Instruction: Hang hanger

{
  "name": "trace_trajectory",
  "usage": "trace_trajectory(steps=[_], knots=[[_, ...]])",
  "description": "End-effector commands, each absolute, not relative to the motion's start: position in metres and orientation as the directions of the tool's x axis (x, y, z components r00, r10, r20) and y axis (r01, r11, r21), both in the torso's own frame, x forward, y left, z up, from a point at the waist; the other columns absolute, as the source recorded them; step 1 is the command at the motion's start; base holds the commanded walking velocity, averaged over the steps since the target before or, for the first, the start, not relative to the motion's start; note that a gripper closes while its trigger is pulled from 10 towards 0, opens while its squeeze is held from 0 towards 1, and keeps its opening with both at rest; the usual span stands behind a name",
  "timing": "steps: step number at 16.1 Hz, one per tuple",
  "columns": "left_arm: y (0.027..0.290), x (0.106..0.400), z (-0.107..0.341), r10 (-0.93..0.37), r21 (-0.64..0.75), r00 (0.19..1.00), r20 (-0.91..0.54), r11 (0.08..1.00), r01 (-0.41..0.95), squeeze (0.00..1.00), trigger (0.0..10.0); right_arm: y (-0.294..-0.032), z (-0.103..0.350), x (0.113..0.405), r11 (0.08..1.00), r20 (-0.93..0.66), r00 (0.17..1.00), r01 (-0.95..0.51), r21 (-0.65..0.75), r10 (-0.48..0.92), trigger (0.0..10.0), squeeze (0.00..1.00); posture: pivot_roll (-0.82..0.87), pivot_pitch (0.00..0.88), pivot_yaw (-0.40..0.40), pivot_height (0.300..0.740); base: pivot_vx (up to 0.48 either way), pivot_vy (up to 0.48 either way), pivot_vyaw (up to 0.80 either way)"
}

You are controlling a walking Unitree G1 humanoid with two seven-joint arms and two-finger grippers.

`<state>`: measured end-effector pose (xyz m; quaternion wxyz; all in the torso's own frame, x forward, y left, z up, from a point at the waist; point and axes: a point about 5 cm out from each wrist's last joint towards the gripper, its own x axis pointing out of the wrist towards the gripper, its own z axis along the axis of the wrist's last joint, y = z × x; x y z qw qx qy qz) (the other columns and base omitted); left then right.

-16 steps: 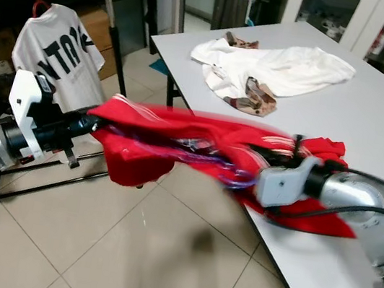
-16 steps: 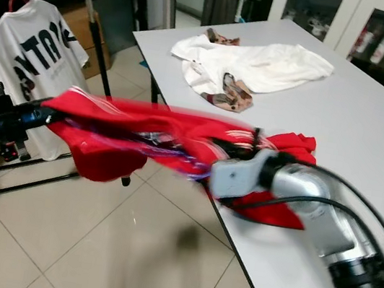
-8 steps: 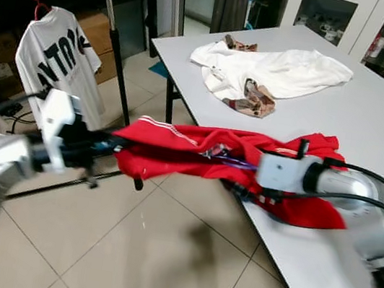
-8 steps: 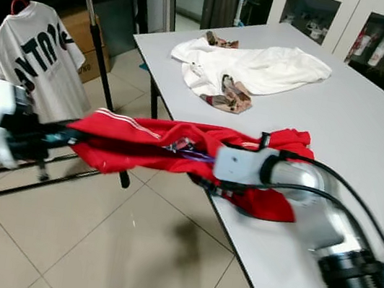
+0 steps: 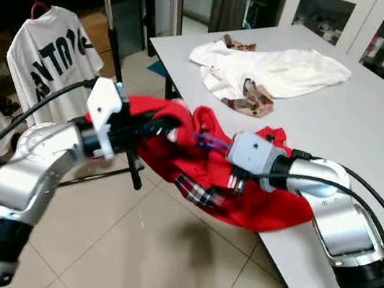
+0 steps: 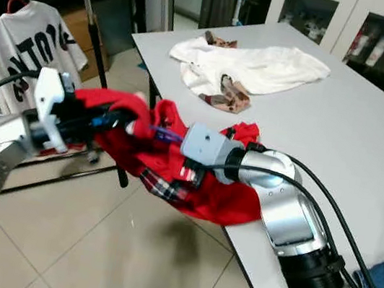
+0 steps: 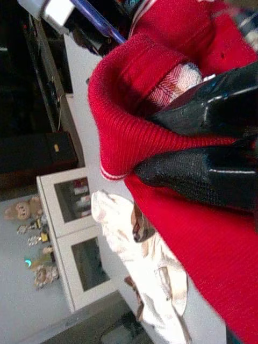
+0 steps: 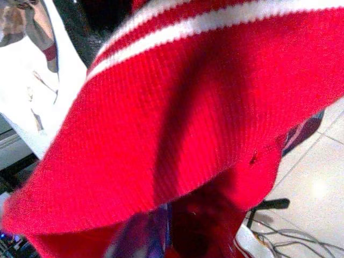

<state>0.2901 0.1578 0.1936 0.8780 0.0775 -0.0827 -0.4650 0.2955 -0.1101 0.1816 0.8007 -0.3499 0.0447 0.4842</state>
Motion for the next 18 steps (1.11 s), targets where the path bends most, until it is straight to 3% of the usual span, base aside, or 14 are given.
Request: trace_trajectory(steps=[1, 5, 10, 11, 12, 14, 17, 18], knots=[[0.149, 0.293, 0.198, -0.839, 0.248, 0.539, 0.076, 0.539, 0.805, 0.0, 0.0, -0.101, 0.198, 0.295, 0.276, -0.359, 0.51, -0.799, -0.535, 0.781, 0.0, 0.0, -0.02, 0.0, 0.06, 0.736, 0.0, 0.0, 0.0], [0.123, 0.29, 0.2, -0.88, 0.243, 0.461, 0.115, 0.475, 0.846, 0.0, 0.0, -0.091, 0.195, 0.299, 0.336, -0.347, 0.536, -0.801, -0.495, 0.769, 0.0, 0.0, 0.0, 0.0, 0.061, 0.736, 0.0, 0.0, 0.0], [0.12, 0.284, 0.203, -0.889, 0.252, 0.442, 0.122, 0.458, 0.852, 0.0, 0.3, -0.075, 0.198, 0.301, 0.359, -0.314, 0.541, -0.798, -0.484, 0.78, 0.0, 0.0, 0.0, 0.0, 0.058, 0.736, 0.0, 0.0, 0.0], [0.123, 0.284, 0.202, -0.886, 0.256, 0.45, 0.107, 0.462, 0.849, 0.0, 4.4, -0.073, 0.199, 0.301, 0.359, -0.309, 0.54, -0.798, -0.484, 0.783, 0.0, 0.0, 0.0, 0.0, 0.058, 0.736, 0.0, 0.0, 0.0], [0.132, 0.285, 0.201, -0.876, 0.249, 0.478, 0.067, 0.478, 0.842, 0.0, 10.0, -0.069, 0.201, 0.3, 0.36, -0.294, 0.533, -0.801, -0.479, 0.793, 0.0, 0.0, 0.0, 0.0, 0.051, 0.736, 0.0, 0.0, 0.0], [0.145, 0.284, 0.197, -0.861, 0.2, 0.508, 0.021, 0.501, 0.842, 0.0, 10.0, -0.067, 0.2, 0.299, 0.356, -0.295, 0.524, -0.808, -0.469, 0.799, 0.0, 0.0, 0.01, 0.0, 0.049, 0.736, 0.0, 0.0, 0.0], [0.166, 0.285, 0.196, -0.814, 0.236, 0.581, 0.02, 0.568, 0.788, 0.0, 10.0, -0.074, 0.189, 0.296, 0.351, -0.327, 0.514, -0.824, -0.445, 0.793, 0.0, 0.0, 0.01, 0.0, 0.045, 0.736, 0.0, 0.0, 0.0], [0.175, 0.283, 0.196, -0.797, 0.246, 0.604, 0.007, 0.587, 0.771, 1.0, 10.0, -0.08, 0.182, 0.293, 0.355, -0.348, 0.511, -0.834, -0.421, 0.786, 0.0, 0.0, 0.01, 0.0, 0.043, 0.736, 0.0, 0.0, 0.0]])
